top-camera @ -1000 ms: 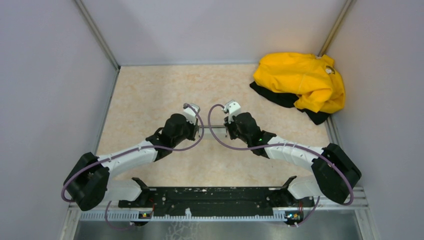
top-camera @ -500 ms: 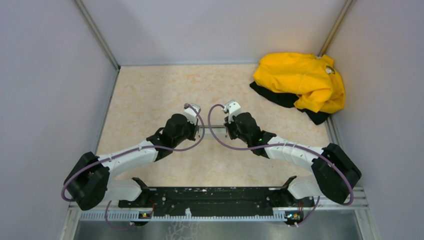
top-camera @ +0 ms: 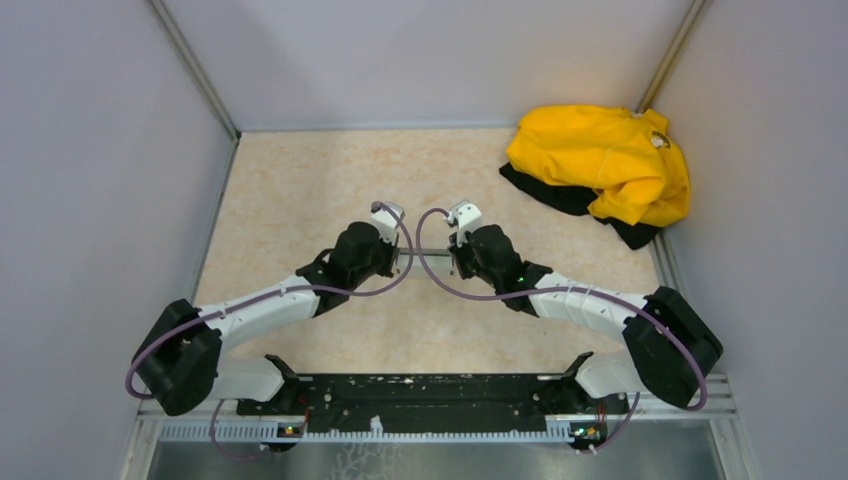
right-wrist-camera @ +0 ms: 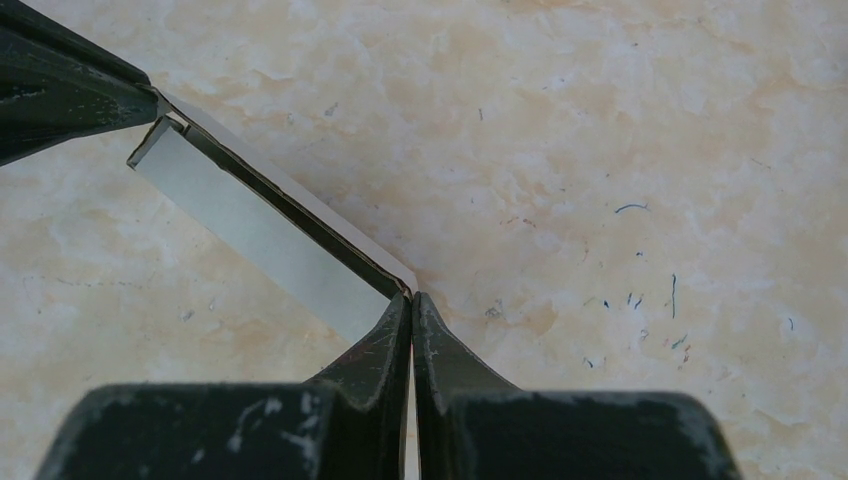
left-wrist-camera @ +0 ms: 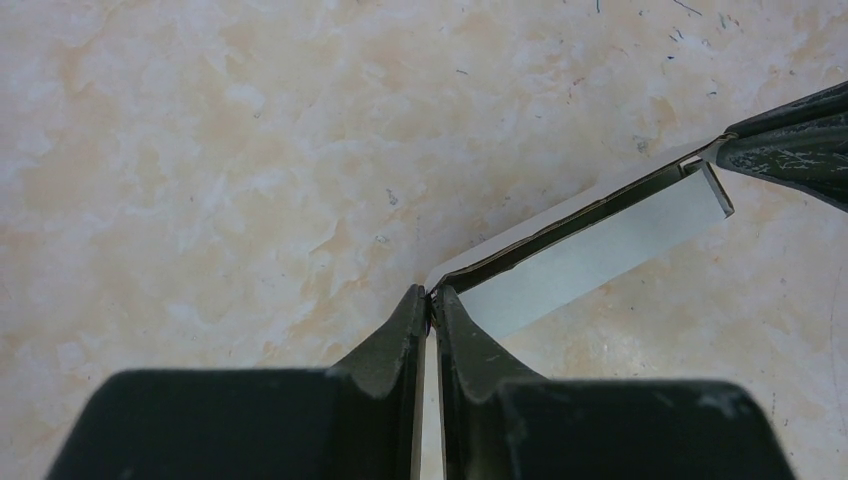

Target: Fold the paper box

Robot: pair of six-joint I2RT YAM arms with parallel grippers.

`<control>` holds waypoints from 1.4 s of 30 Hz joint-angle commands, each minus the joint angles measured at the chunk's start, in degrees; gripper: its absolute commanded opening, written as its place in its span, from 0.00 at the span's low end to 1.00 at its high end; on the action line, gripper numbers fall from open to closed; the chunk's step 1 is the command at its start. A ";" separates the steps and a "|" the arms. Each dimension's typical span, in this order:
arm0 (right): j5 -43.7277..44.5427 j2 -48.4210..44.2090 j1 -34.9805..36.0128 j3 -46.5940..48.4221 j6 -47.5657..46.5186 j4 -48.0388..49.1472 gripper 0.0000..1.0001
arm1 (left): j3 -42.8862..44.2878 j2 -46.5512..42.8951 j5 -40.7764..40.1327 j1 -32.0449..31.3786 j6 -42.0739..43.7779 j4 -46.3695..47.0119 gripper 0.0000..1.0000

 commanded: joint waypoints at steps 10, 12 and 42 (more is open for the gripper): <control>0.38 1.75 0.56 5.74 2.86 -1.52 0.00 | 2.94 1.81 0.69 -0.83 -3.42 -1.65 0.13; 0.49 2.15 0.56 6.19 3.29 -2.00 0.00 | 3.09 1.80 0.80 -0.83 -3.72 -1.80 0.13; -0.01 6.36 0.91 12.46 7.67 -10.06 0.00 | 4.45 3.01 0.60 -0.92 -6.94 -3.70 0.12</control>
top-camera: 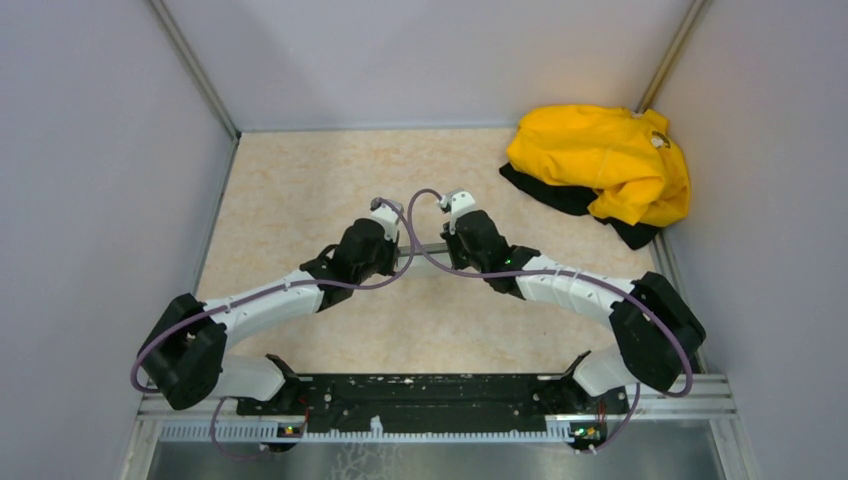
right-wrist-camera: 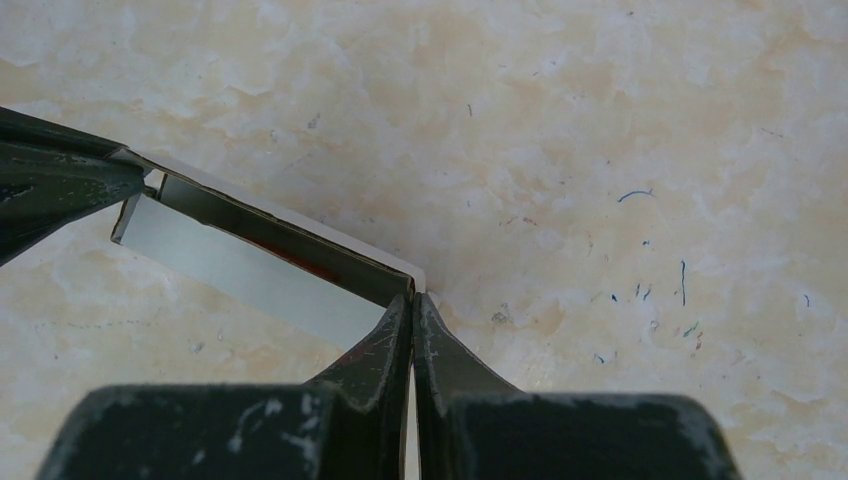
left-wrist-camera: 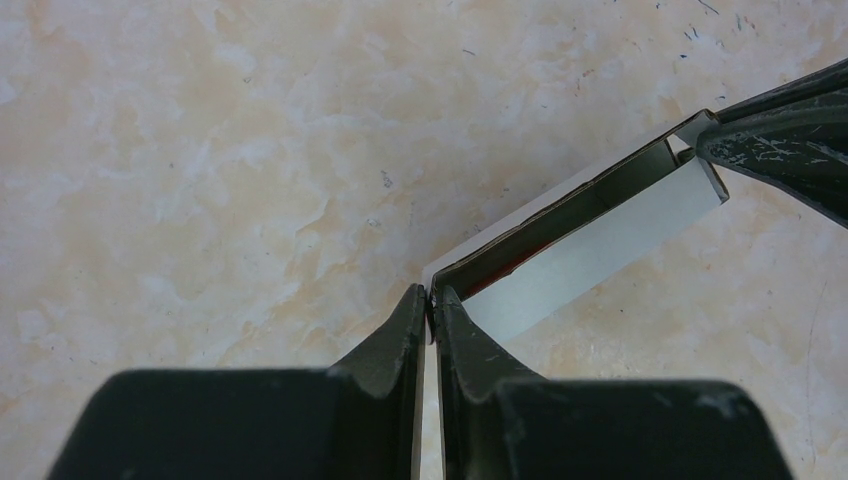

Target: Fold the paper box

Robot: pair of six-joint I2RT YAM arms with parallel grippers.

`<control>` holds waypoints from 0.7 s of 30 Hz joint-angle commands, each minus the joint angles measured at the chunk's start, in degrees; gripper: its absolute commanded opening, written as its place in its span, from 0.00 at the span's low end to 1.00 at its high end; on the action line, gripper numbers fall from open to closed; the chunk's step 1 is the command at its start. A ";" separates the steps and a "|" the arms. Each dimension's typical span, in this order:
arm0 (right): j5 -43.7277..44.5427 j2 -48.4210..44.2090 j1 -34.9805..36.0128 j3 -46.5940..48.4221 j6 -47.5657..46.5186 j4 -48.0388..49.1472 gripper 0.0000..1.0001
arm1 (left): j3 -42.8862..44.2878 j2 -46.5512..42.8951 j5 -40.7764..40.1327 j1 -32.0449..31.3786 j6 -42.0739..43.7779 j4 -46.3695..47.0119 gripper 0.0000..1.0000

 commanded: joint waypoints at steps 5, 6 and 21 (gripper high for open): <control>-2.87 0.80 0.91 3.22 2.25 -0.63 0.00 | 1.68 1.08 1.01 -0.80 -1.40 0.41 0.12; -2.91 0.92 0.93 3.33 2.31 -0.68 0.00 | 1.69 1.16 1.04 -0.84 -1.41 0.41 0.12; -2.43 1.99 1.02 5.59 2.83 -3.37 0.00 | 2.51 1.84 0.94 -0.79 -1.49 -0.19 0.12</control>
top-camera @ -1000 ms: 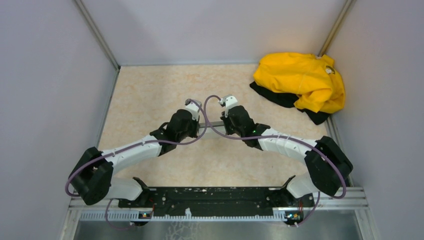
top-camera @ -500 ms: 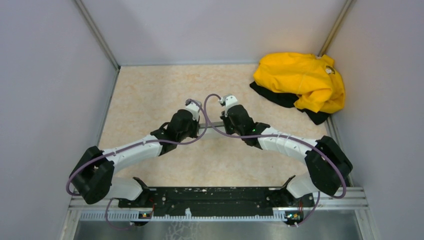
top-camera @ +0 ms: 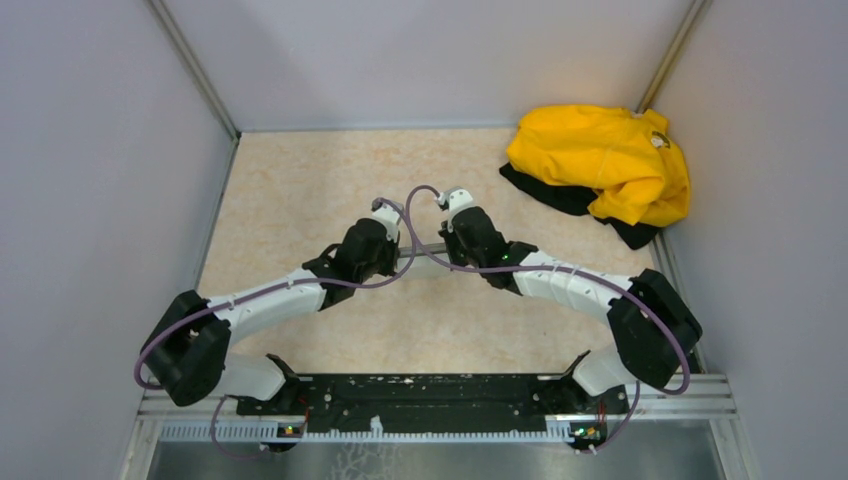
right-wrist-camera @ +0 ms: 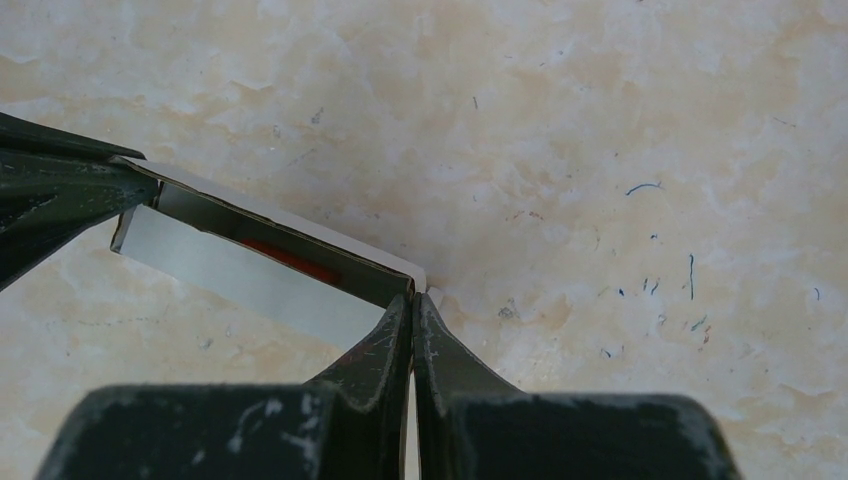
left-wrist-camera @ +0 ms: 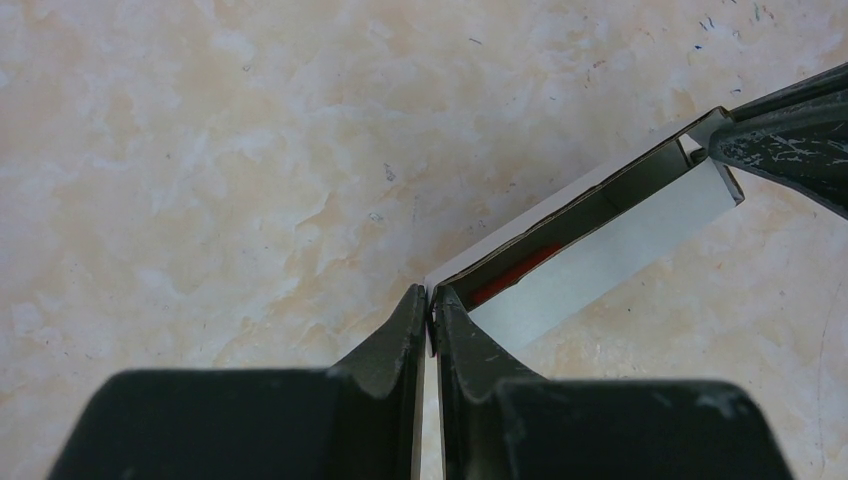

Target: Fold the paper box

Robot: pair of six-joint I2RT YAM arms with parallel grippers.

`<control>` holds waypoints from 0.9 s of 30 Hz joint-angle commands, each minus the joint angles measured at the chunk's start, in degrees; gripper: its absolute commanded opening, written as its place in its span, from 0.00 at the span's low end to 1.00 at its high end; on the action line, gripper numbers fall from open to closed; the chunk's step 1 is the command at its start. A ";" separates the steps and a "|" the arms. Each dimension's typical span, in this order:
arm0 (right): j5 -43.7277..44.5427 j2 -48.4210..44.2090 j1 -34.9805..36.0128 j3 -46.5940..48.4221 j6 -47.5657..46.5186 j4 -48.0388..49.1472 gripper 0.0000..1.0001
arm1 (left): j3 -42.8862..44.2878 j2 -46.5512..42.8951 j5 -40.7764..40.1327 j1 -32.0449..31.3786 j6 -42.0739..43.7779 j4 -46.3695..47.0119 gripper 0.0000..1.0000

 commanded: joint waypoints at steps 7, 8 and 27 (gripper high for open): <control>-1.87 0.90 1.05 3.45 1.71 -0.74 0.00 | 2.38 0.73 1.18 -0.84 -1.19 0.03 0.12; -1.86 0.92 1.00 3.49 1.70 -0.88 0.00 | 2.38 0.72 1.12 -0.80 -1.19 -0.03 0.12; 1.54 -2.32 2.19 -4.60 2.18 6.68 0.00 | 2.18 0.87 0.82 -0.80 -2.02 0.12 0.12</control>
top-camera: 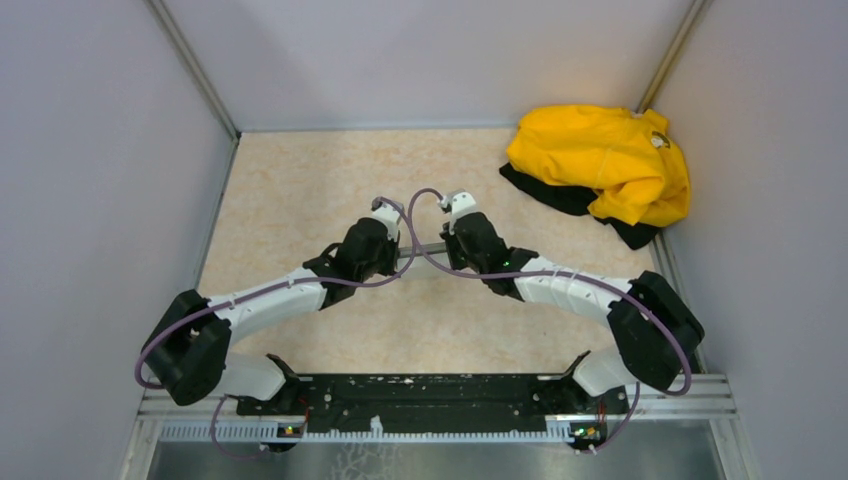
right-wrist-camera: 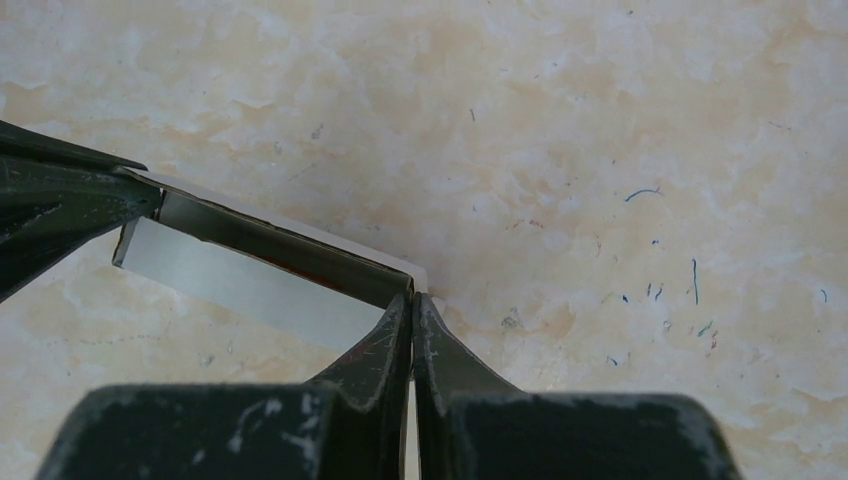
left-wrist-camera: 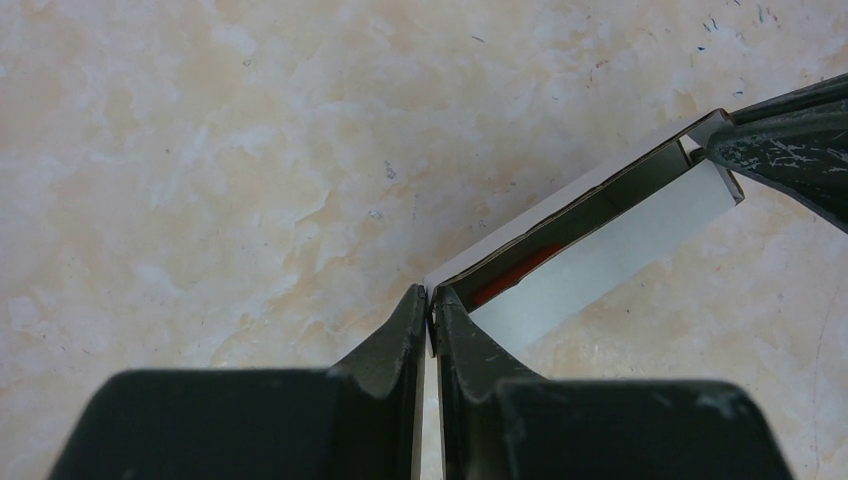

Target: Fold the paper box

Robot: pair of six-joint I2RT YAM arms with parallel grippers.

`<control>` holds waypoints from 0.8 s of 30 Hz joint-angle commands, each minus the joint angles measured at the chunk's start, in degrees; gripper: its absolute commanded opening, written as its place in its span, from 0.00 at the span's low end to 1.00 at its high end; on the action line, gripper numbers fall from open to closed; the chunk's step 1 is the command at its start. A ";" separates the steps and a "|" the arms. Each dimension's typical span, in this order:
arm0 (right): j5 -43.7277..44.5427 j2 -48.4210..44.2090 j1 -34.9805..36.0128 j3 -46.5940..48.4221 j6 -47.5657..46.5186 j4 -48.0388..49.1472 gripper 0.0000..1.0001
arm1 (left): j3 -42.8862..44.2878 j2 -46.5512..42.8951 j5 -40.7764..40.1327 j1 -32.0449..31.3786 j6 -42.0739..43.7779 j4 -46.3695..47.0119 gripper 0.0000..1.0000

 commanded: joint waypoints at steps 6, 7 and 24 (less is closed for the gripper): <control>2.46 -2.85 2.75 -4.34 1.19 3.64 0.00 | 1.48 0.25 0.82 -0.79 -1.59 0.84 0.12; 2.90 -3.08 2.86 -4.67 1.22 3.73 0.00 | 1.48 0.16 0.78 -0.79 -1.66 0.84 0.12; 6.21 -4.07 2.99 -4.58 0.34 1.52 0.00 | 1.57 0.42 0.45 -0.79 -2.14 0.62 0.12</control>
